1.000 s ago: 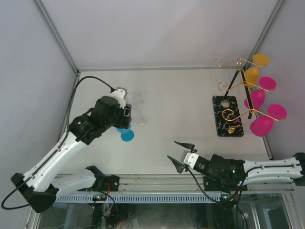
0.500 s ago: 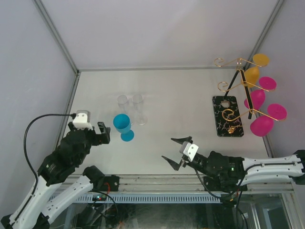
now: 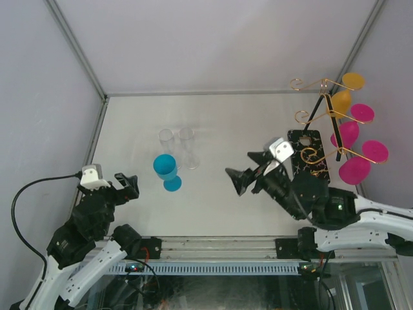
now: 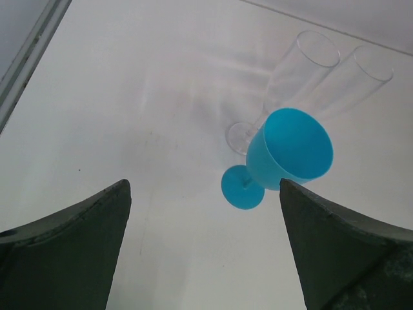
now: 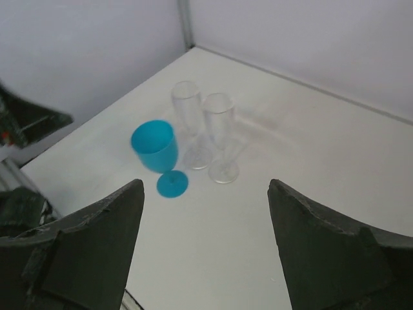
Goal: Take the wine glass off the wine glass rack
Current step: Adjust the wine rack at the center of the board, then pick up the wine glass from the wine rack.
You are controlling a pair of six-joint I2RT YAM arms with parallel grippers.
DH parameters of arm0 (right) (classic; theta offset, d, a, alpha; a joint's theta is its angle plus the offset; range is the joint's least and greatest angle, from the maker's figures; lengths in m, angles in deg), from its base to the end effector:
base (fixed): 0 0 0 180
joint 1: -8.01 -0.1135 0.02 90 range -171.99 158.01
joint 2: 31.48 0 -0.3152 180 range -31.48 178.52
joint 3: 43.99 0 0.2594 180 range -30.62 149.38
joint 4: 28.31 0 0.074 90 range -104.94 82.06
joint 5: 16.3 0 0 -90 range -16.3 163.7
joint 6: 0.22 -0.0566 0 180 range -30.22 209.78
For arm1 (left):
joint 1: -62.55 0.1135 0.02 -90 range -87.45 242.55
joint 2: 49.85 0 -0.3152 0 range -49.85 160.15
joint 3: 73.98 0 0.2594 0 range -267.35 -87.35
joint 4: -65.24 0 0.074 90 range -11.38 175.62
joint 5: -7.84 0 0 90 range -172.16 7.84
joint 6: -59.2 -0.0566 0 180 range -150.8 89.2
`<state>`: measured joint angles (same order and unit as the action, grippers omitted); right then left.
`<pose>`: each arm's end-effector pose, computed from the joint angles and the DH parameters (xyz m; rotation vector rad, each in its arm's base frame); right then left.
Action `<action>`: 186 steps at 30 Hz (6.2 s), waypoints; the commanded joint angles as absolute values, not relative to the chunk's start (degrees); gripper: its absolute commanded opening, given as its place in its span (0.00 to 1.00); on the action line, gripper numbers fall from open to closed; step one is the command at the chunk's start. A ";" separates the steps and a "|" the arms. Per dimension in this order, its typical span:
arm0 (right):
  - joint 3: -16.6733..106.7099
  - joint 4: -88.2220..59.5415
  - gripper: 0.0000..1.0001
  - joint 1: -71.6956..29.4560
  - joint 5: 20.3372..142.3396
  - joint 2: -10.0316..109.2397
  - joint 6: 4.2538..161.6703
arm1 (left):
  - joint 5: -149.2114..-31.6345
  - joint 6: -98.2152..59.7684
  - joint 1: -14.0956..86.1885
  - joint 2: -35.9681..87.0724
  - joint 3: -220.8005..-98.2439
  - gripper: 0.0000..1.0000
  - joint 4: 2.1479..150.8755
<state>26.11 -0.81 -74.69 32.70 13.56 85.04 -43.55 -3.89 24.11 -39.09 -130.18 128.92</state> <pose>0.0557 0.1429 0.4414 -0.5400 1.5448 0.6041 0.0256 0.0248 0.3202 -0.2677 1.8013 -0.1689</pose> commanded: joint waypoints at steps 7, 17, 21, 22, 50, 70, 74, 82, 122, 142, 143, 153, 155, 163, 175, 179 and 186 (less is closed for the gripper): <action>42.56 29.03 0.79 -56.62 24.51 11.56 69.35 | -41.21 3.12 24.49 -43.97 -126.77 1.00 128.79; 44.38 34.62 0.79 -36.57 23.29 8.65 71.98 | -42.25 2.95 24.49 -43.96 -125.94 1.00 128.74; 46.81 36.62 0.84 -16.22 41.05 12.84 73.01 | -43.24 2.69 24.49 -40.35 -126.15 1.00 128.47; 47.46 36.45 0.85 -10.85 47.85 13.94 73.29 | -43.37 2.67 24.49 -39.57 -126.30 1.00 128.57; 51.53 22.44 0.89 18.92 70.13 35.66 70.33 | -43.93 2.42 24.49 -39.72 -126.03 1.00 128.17; 53.97 18.39 0.87 17.63 77.83 44.15 68.50 | -43.93 2.33 24.49 -38.96 -126.02 1.00 128.03; 55.29 17.62 0.87 15.94 77.43 45.63 69.29 | -44.00 2.24 24.49 -38.80 -126.02 1.00 128.02; 58.92 17.30 0.87 13.87 79.13 49.65 69.53 | -43.93 2.24 24.49 -38.63 -126.02 1.00 127.99; 55.59 25.42 0.86 10.01 64.06 26.21 71.21 | -43.84 2.24 24.49 -39.69 -125.94 1.00 127.96; 38.48 31.26 0.76 39.10 86.77 12.62 57.57 | -44.43 1.91 24.49 -40.82 -125.67 1.00 127.59; 38.14 31.10 0.76 39.36 87.57 13.09 57.53 | -44.52 1.85 24.49 -40.81 -125.67 1.00 127.57; 37.57 31.67 0.63 43.26 92.92 17.65 57.60 | -44.16 1.89 24.49 -41.72 -125.76 1.00 127.71; 37.50 31.87 0.61 43.79 93.94 18.26 57.50 | -43.75 1.93 24.49 -42.38 -125.73 1.00 127.81; 37.50 33.27 0.59 44.39 95.26 18.25 57.52 | -41.68 2.41 24.49 -42.87 -126.11 1.00 128.47; 37.50 32.15 0.50 44.55 94.83 16.37 60.06 | -38.84 3.47 24.49 -42.79 -126.65 1.00 129.70; 37.52 31.80 0.47 45.00 92.86 17.31 60.75 | -38.74 3.47 24.49 -42.47 -126.60 1.00 129.85; 37.52 30.59 0.42 45.82 99.27 21.57 60.34 | -39.27 3.38 24.49 -40.26 -126.82 1.00 129.74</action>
<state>37.22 33.95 45.13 95.61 19.35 59.58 -40.23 2.69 24.11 -42.06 -126.42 130.45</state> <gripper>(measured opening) 0.455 0.996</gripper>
